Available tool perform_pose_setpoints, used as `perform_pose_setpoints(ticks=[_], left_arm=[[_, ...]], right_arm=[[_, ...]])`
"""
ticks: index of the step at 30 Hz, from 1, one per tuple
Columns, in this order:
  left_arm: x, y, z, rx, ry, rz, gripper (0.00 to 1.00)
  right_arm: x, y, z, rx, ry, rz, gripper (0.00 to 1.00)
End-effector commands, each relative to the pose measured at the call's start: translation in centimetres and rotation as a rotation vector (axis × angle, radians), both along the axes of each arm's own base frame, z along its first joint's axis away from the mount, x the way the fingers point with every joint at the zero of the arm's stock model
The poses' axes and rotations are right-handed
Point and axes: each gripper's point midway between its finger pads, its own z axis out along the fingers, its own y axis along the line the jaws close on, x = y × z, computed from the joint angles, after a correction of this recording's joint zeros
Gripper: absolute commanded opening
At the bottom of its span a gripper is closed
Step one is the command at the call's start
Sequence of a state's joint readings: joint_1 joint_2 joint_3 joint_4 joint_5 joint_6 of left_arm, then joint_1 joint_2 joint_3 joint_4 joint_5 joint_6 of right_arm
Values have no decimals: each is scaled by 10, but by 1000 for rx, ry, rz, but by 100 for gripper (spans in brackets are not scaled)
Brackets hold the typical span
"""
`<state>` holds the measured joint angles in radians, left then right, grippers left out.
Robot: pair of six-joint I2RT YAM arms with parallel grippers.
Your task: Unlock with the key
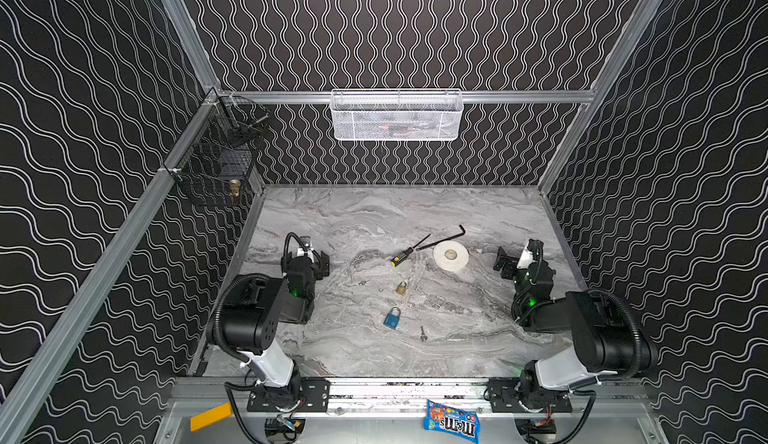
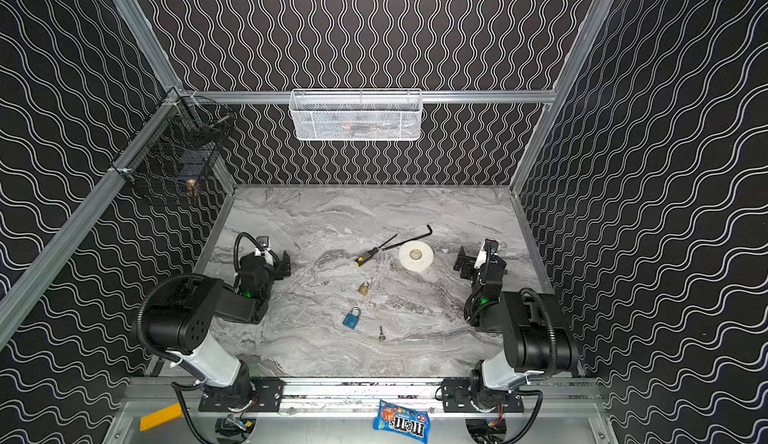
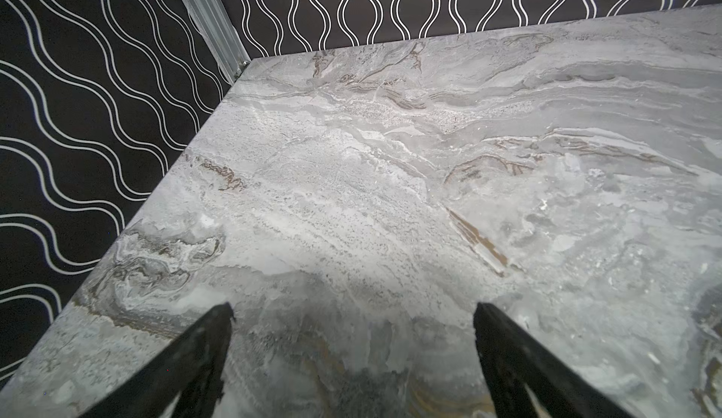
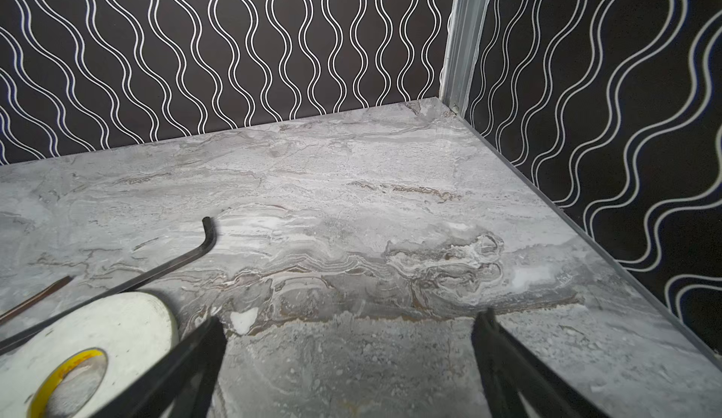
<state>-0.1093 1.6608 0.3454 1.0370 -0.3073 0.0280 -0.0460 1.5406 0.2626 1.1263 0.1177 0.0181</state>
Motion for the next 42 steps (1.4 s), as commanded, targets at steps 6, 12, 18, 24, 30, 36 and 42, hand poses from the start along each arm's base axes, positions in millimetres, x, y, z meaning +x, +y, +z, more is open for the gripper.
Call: perform_pose_setpoints(ticks=[6,12,18,24,30,36,42], left_arm=[[5,-1,9,6,-37,-9,99],[4,-1,9,6,-36,-9,99],[4,-1,9,7,-36,-9,99],[5,-1,9,7,-36,-9,99],[5,-1,9,6,-36,-9,99],[5,-1,9,6,-38,-9,99],[7,-18,7,5,-22,-121,99]], right_arm=[[3,2,14,-7,-56,10,99],[3,2,14,-7,-56,11,99],[4,2,15,-7,-59,11,99],[3,2,13,-5,-55,11,99],[3,2,13,-5,-55,12,99],[4,2,14,-7,-57,11,99],[2,2,14,-6,-57,10,99]])
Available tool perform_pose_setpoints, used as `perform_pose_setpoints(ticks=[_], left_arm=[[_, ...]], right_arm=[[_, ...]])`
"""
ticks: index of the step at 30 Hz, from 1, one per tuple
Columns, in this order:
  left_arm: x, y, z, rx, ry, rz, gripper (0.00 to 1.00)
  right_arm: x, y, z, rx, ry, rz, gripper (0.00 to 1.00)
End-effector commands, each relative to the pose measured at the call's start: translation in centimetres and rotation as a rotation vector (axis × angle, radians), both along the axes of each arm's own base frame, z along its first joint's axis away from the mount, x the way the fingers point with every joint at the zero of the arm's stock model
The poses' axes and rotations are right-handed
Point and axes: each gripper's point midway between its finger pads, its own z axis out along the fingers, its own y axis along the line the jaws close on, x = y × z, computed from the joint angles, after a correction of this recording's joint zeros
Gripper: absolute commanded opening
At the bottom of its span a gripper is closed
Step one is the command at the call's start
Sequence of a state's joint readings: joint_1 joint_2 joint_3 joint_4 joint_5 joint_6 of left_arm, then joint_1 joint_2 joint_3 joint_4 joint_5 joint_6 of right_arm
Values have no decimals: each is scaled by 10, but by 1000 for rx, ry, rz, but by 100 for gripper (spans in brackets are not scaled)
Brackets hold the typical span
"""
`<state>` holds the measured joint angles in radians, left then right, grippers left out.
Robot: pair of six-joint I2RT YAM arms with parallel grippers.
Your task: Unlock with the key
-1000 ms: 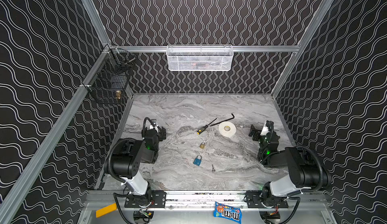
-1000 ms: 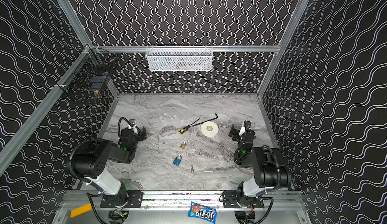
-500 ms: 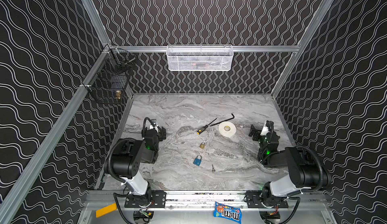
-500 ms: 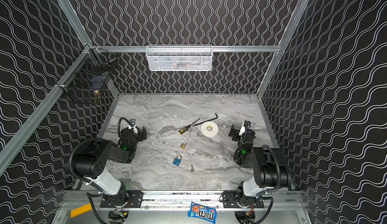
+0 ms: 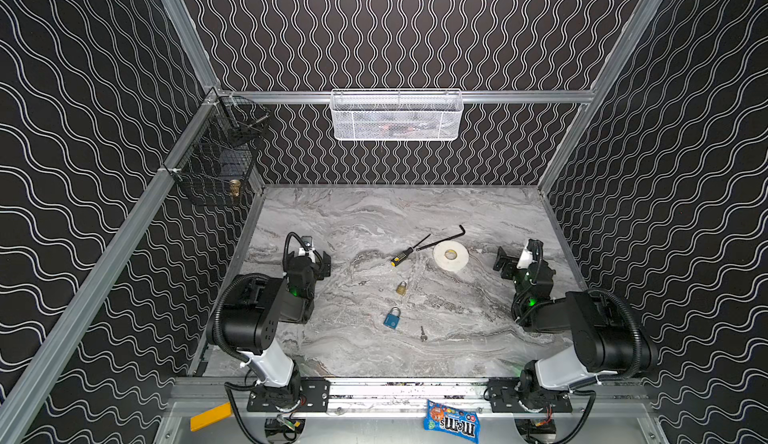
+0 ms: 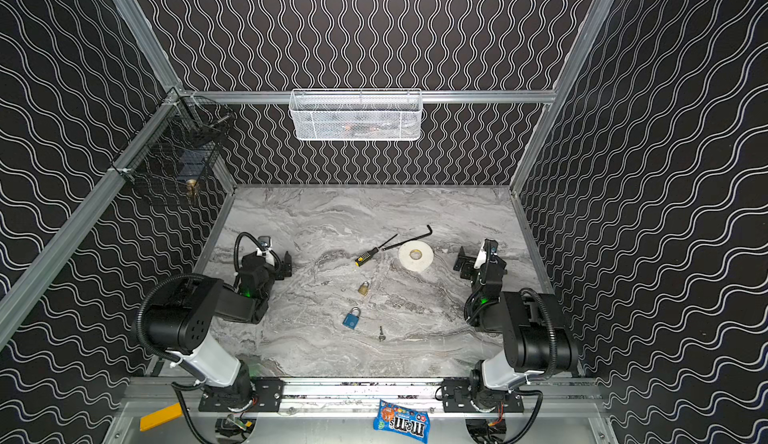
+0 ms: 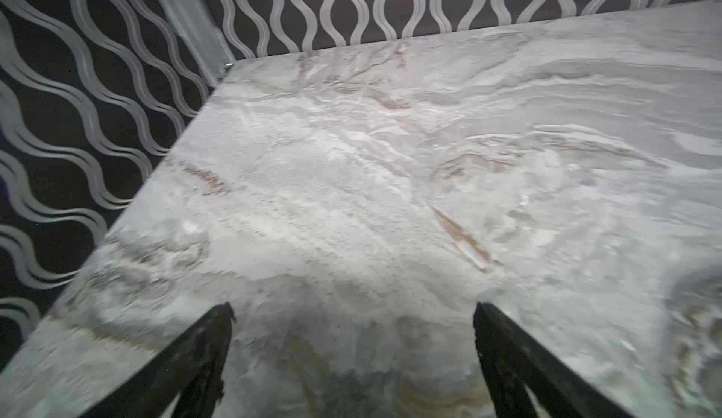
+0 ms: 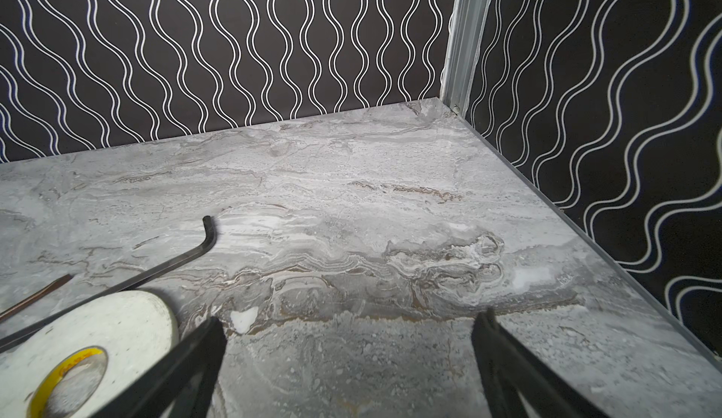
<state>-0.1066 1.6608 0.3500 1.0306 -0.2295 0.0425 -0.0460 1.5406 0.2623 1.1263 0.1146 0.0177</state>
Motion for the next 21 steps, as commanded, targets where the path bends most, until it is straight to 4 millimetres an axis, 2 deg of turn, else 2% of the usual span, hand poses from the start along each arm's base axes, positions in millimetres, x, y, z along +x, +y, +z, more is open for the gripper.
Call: perform_pose_setpoints(ticks=[1,8,11,16,19,21], left_arm=[[5,-5,9,17,-30,-39,99],[-1,-4,22,12,-57,-32,99],[-6,-3,34,10,-86,-35,99],[-14,10,63,-12,-114,52,99],[-22,13,82,-51,-114,74,99],[-28,11,97,-85,-137,66,99]], right_arm=[[3,1,14,-7,-58,7,99],[-2,3,23,-8,-86,16,99],[-2,1,30,-6,-69,2,99],[-5,-4,48,25,-58,-30,99],[-8,-11,66,122,-88,-91,99],[-9,-8,76,182,-81,-84,99]])
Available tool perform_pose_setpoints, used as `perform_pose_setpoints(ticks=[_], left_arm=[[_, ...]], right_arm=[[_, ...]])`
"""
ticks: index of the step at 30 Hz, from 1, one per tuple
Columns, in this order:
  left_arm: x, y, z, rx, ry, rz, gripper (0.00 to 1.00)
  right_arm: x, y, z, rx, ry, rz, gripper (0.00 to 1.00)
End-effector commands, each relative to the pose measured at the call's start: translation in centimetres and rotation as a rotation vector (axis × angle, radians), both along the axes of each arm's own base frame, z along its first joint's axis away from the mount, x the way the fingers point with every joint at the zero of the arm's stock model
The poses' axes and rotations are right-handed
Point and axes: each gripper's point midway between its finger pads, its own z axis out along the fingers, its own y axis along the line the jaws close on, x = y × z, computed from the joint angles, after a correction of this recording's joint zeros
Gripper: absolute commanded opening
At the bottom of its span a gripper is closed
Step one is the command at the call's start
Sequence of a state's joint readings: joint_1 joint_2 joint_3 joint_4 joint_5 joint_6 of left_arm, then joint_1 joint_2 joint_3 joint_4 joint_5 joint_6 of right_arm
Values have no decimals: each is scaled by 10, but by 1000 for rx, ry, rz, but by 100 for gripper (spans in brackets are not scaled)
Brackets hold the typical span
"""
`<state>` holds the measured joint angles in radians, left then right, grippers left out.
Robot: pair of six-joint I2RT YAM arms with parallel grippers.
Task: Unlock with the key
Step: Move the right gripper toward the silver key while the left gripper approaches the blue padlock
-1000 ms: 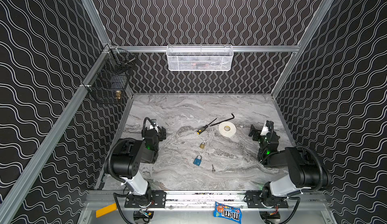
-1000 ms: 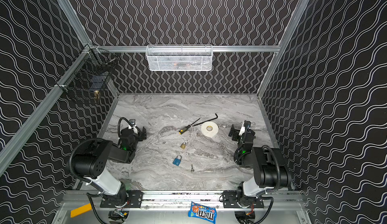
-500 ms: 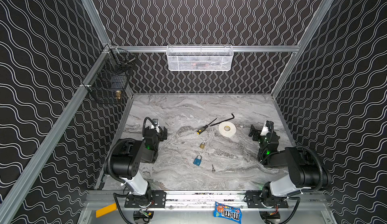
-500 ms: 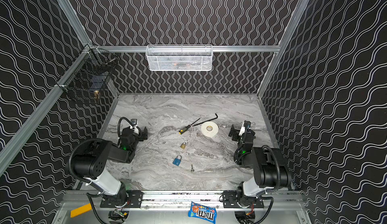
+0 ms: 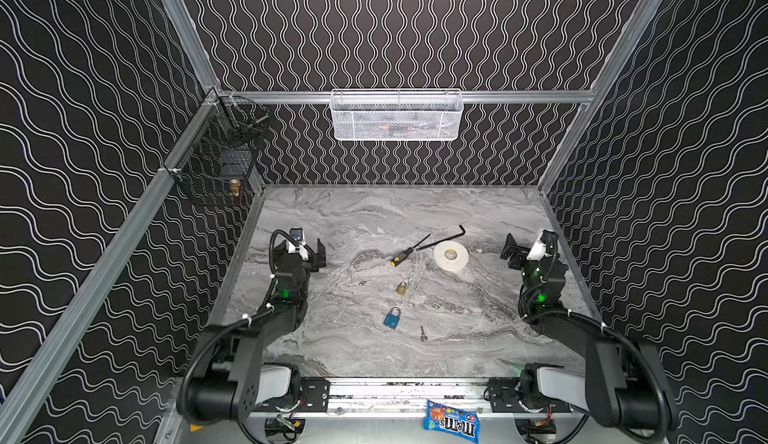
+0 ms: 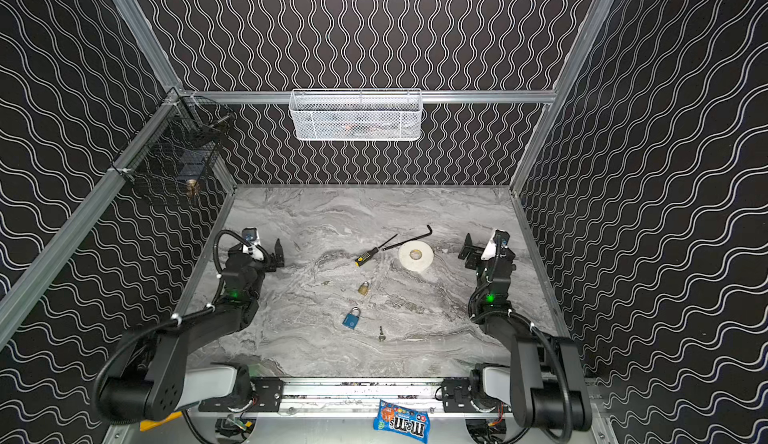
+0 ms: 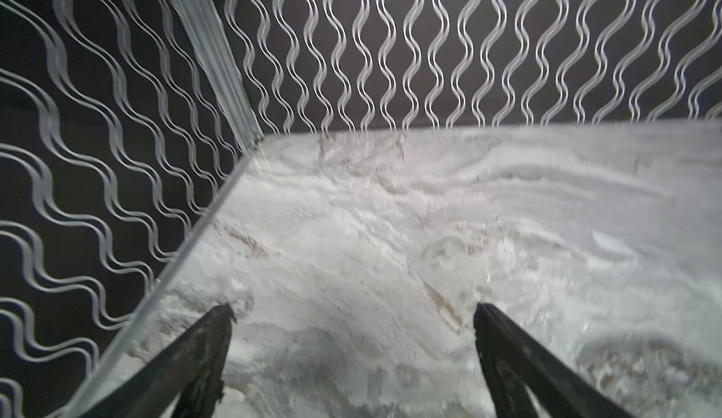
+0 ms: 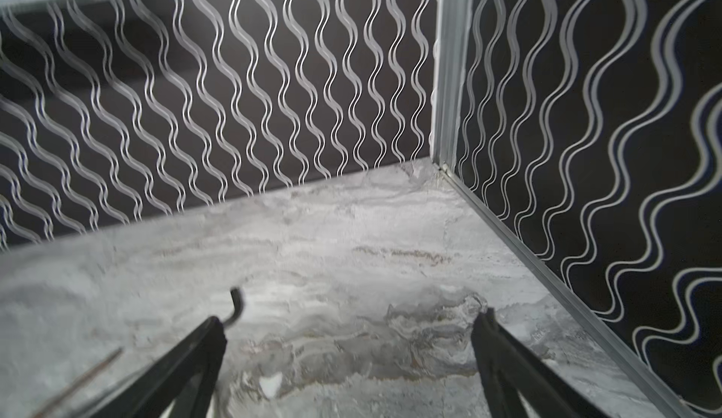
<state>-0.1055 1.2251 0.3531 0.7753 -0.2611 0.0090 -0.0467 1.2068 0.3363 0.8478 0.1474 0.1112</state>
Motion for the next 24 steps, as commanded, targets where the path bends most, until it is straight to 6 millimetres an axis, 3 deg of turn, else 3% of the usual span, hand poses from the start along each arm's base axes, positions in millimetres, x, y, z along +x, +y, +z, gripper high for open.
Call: perform_pose_setpoints(ticks=[1,5,10,13,17,24], left_arm=[[-12,4,3,-70,39,27,99],[-28,17,18,-217,40,137,99],[-40,17,15,-421,56,189,99],[-36,4,13,-481,71,127,99],[-31,-17,9,-529,200,50,99],[-42,-50,13,-652,202,-127,99]], right_arm=[[-3,2,-5,126,73,-8,99],[-4,2,-10,278,166,-43,99],[-17,8,-33,543,268,-99,99],[-16,25,-37,581,345,-18,99],[-19,33,-46,582,436,11,99],[-26,71,-47,605,541,212,99]])
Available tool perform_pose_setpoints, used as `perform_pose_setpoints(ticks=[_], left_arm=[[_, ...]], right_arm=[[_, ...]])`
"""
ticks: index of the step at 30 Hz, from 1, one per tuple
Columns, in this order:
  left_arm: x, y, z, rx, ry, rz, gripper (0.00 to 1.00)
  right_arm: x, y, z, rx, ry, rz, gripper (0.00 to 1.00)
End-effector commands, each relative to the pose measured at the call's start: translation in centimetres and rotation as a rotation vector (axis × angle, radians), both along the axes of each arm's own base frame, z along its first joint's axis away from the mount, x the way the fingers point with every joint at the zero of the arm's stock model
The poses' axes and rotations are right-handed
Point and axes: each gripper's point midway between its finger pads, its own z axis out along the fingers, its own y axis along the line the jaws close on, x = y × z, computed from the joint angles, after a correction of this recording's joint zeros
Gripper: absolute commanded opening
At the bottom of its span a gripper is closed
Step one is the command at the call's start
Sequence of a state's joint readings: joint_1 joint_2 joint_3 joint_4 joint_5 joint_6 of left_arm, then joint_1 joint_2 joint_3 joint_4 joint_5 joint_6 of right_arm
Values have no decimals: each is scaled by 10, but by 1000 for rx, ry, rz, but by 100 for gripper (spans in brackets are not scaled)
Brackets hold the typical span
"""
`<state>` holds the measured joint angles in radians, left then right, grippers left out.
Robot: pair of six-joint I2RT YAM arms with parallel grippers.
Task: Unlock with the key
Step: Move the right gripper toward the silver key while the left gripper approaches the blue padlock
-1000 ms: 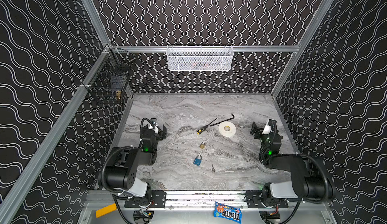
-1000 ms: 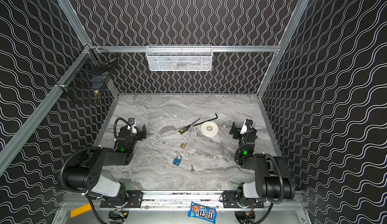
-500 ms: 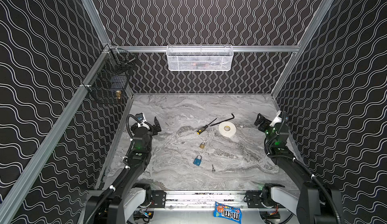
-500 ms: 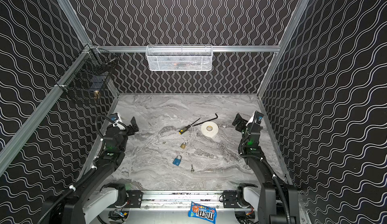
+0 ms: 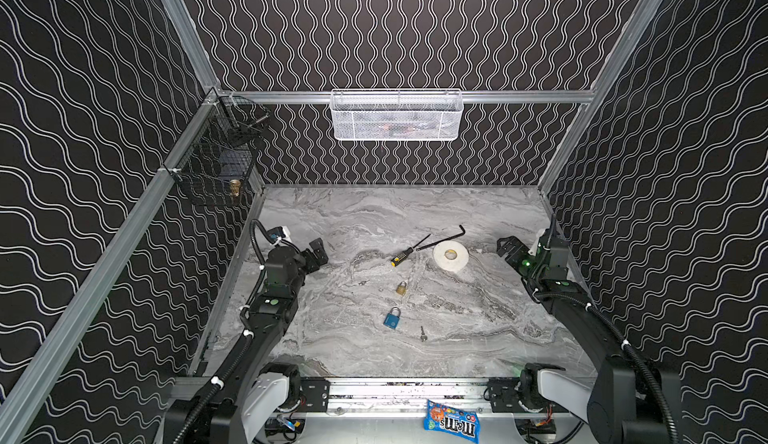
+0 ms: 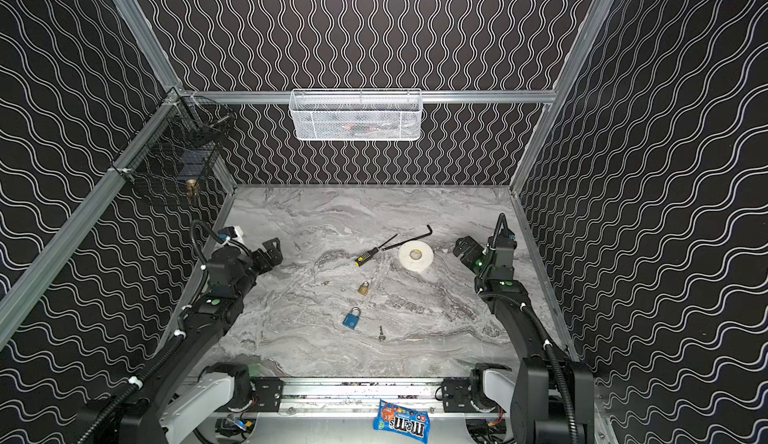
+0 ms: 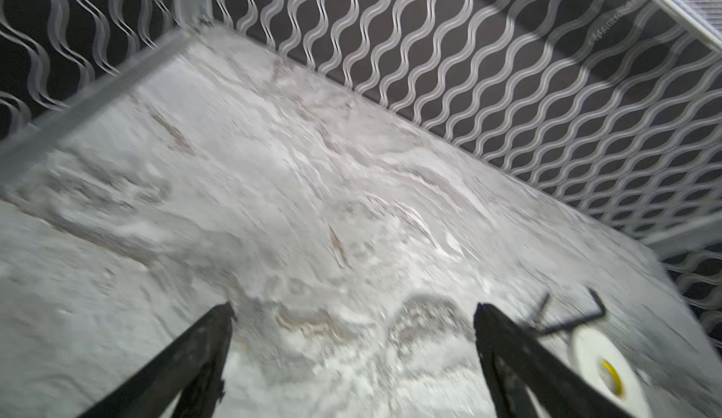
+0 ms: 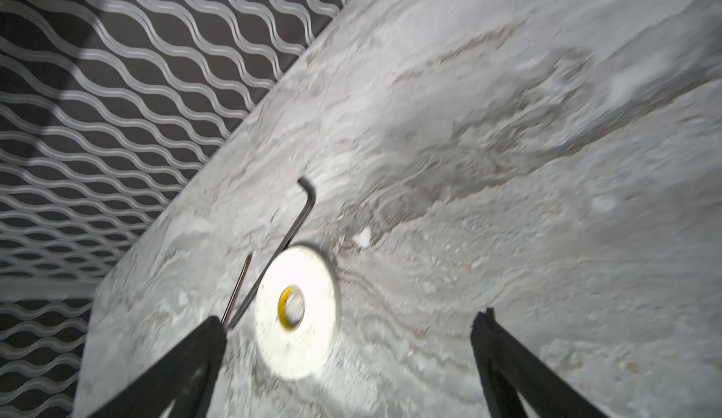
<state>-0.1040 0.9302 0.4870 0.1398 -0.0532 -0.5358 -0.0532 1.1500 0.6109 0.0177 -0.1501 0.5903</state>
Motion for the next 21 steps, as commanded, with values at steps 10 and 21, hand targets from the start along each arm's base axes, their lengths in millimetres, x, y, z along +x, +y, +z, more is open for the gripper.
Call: perform_pose_setpoints(ticks=[10,21], left_arm=[[-40,-79,-3,-148,95,-306,99],[-89,-121,-16,-148,203,-463,99]], right_arm=[[-47,74,-11,-33,179,300,99],[-101,148,-25,-147,365,499,99]])
